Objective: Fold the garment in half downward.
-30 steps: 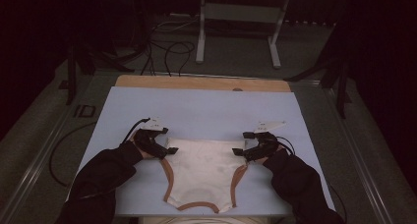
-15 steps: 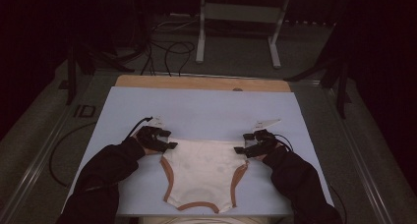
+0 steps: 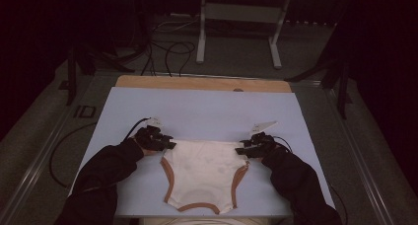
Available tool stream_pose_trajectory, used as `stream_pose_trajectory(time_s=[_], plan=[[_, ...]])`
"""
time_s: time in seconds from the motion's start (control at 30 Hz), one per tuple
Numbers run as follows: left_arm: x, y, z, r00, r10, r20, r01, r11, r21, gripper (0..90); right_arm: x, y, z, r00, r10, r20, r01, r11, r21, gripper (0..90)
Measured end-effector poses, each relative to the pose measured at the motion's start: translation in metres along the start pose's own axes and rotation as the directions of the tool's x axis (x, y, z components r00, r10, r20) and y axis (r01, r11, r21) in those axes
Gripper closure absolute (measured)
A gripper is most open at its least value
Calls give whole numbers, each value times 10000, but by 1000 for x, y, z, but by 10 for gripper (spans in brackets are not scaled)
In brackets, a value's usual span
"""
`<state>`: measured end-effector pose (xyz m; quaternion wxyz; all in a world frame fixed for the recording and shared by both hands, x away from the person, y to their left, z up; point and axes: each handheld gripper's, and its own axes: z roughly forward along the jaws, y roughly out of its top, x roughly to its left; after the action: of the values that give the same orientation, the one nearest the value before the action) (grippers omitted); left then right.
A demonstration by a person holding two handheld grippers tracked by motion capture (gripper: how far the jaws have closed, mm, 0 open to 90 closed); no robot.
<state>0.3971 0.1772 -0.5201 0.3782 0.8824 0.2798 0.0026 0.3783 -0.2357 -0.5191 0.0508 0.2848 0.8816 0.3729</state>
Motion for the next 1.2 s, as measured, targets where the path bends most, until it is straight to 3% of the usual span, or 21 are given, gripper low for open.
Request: stream_pose_trajectory(time_s=[0.07, 0.17, 0.27, 0.67, 0.83, 1.0, 1.2], plan=[[1, 0, -1, 9999, -135, -7, 135, 9999, 44, 759, 1, 1, -1, 10000, -53, 65, 52, 9999, 87, 761], [0, -1, -1, 9999, -114, -112, 115, 9999, 72, 830, 0, 3, -4, 9998, -15, 195, 15, 10000, -6, 845], [-2, 0, -3, 9997, 80, -246, -79, 10000, 21, 853, 0, 6, -6, 9996, -67, 278, 72, 9998, -209, 856], [3, 10, -12, 9968, -142, -792, 92, 9979, -636, 858, -18, 17, -9, 9973, 470, 565, -428, 9964, -733, 859], [9, 16, -11, 9946, -126, -1029, 54, 9975, -702, 857, -24, 26, -10, 9958, 489, 772, -417, 9948, -926, 859], [17, 24, -11, 9919, -100, -1268, -37, 9942, -1071, 857, -29, 32, -9, 9933, 595, 987, -494, 9936, -1018, 859], [27, 37, -8, 9861, 11, -1663, -179, 9949, -996, 856, -41, 39, -4, 9894, 858, 1168, -732, 9915, -1080, 859]])
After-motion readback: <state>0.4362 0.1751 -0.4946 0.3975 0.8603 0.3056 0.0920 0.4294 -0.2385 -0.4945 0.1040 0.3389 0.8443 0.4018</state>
